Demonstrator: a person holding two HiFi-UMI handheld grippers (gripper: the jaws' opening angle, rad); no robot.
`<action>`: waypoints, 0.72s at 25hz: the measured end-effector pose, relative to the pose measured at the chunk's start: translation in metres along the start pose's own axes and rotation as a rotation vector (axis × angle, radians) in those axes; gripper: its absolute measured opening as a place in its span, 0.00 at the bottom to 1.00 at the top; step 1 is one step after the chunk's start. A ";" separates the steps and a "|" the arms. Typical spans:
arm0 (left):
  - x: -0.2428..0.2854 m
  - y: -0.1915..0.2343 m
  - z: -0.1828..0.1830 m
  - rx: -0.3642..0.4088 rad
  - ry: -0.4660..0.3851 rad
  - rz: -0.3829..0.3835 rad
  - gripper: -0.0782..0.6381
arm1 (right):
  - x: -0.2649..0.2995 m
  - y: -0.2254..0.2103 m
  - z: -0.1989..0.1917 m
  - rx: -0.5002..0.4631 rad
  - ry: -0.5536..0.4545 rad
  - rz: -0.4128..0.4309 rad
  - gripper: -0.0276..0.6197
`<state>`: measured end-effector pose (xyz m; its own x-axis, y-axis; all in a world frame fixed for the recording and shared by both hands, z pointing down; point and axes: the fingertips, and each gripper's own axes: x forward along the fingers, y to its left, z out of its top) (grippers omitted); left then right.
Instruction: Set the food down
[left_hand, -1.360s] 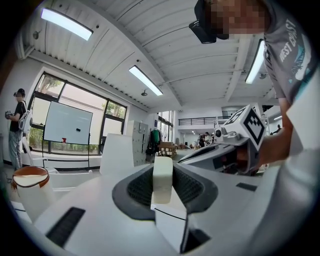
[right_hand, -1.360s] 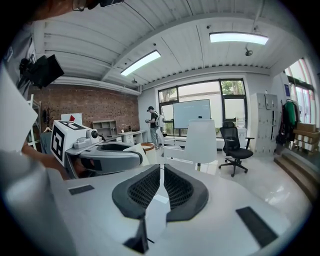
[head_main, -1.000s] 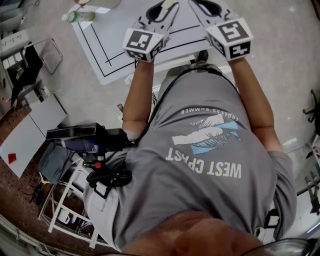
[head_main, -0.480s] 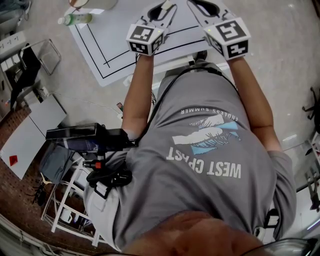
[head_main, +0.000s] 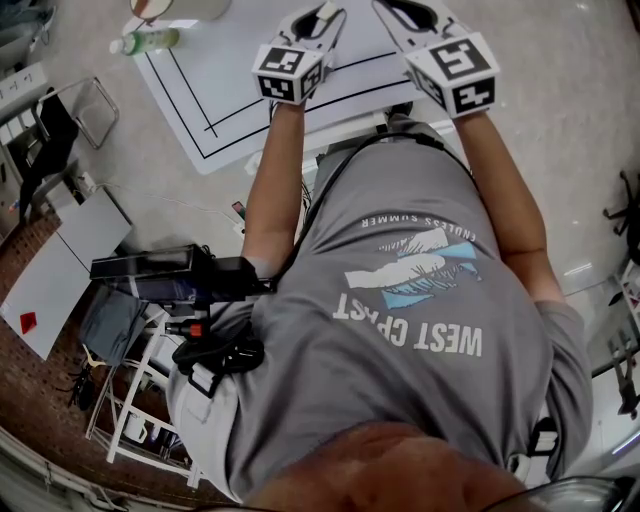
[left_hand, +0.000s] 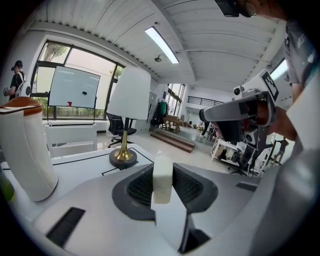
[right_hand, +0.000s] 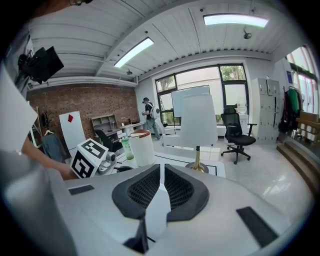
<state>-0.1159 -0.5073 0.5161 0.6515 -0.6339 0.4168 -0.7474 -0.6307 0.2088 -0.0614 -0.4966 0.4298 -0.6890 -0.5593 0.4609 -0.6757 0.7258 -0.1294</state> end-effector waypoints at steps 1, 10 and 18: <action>0.001 0.002 -0.002 -0.005 0.008 0.004 0.25 | 0.001 -0.001 0.000 0.001 0.002 0.001 0.06; 0.004 0.025 -0.031 -0.046 0.088 0.030 0.25 | 0.013 -0.005 -0.005 0.007 0.018 0.016 0.06; -0.006 0.041 -0.069 -0.102 0.171 0.049 0.25 | 0.026 -0.003 -0.009 0.007 0.027 0.030 0.06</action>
<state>-0.1594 -0.4982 0.5827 0.5887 -0.5720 0.5711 -0.7928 -0.5466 0.2698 -0.0747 -0.5093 0.4503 -0.7019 -0.5265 0.4798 -0.6568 0.7390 -0.1500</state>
